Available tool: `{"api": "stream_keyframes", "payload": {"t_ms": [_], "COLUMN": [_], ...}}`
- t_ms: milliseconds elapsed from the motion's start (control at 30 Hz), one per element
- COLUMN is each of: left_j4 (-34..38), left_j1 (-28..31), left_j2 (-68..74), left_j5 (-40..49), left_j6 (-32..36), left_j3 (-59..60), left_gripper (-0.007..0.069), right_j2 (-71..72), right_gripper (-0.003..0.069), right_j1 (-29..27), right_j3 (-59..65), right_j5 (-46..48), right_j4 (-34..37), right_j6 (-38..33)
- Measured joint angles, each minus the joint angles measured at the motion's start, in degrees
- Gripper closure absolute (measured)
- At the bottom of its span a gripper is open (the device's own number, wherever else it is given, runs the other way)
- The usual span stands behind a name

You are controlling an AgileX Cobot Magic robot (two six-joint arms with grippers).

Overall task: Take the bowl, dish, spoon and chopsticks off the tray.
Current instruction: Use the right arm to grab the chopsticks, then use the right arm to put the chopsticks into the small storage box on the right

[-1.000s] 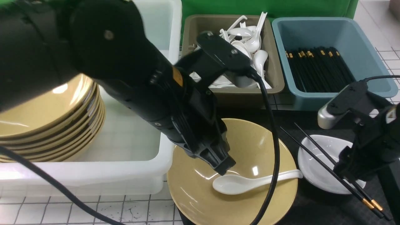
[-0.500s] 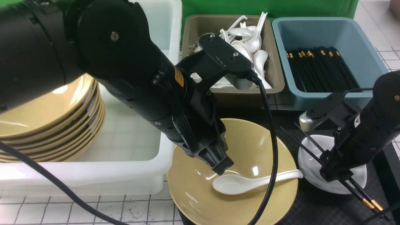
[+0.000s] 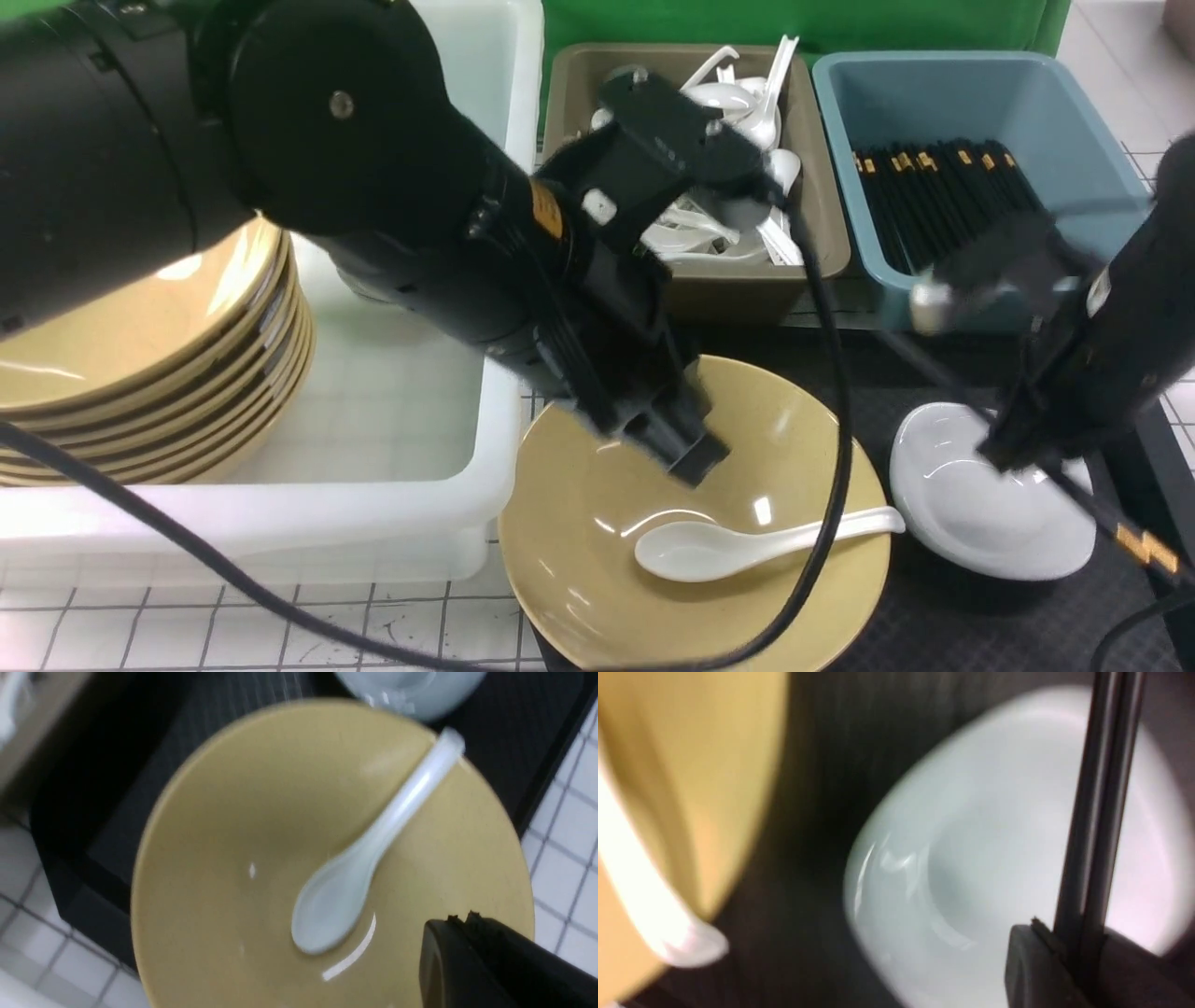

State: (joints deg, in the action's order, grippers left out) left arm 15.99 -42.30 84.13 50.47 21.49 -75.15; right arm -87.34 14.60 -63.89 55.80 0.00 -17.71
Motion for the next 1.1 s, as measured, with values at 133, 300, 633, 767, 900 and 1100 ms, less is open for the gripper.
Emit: {"api": "stream_keyframes", "payload": {"t_ms": [133, 300, 633, 767, 900, 1100], "left_j4": [0.97, 2.57, 3.39, 2.09, -0.5, -5.92], "left_j1": [2.48, 8.09, 9.72, 9.72, 9.74, 9.74], "left_j2": [2.71, 9.84, 14.95, 15.01, 15.01, 12.3], "left_j5": [-2.57, -4.12, -8.69, -6.85, -3.18, 5.54], "left_j6": [-0.86, -1.6, -1.66, -1.66, -1.66, -3.12], "left_j3": [-5.34, -17.74, -25.22, -25.22, -25.29, -25.29], "left_gripper": [0.0638, 0.0638, 0.0638, 0.0638, 0.0638, 0.0638], "right_j2": [1.63, -1.18, -19.52, -26.39, -30.03, -28.21], "right_gripper": [0.0498, 0.0498, 0.0498, 0.0473, 0.0344, 0.019], "right_j1": [-1.07, -5.65, -10.69, -10.85, -10.97, -10.34], "right_j3": [-7.62, -16.8, -27.09, -30.22, -32.5, -35.49], "right_j5": [-1.37, -10.91, -27.8, -27.09, -21.74, -8.16], "right_j4": [0.33, 0.34, 0.0, 0.34, 0.0, 0.41], "right_j6": [1.22, 8.29, 19.66, 19.66, 19.61, 11.82]}}
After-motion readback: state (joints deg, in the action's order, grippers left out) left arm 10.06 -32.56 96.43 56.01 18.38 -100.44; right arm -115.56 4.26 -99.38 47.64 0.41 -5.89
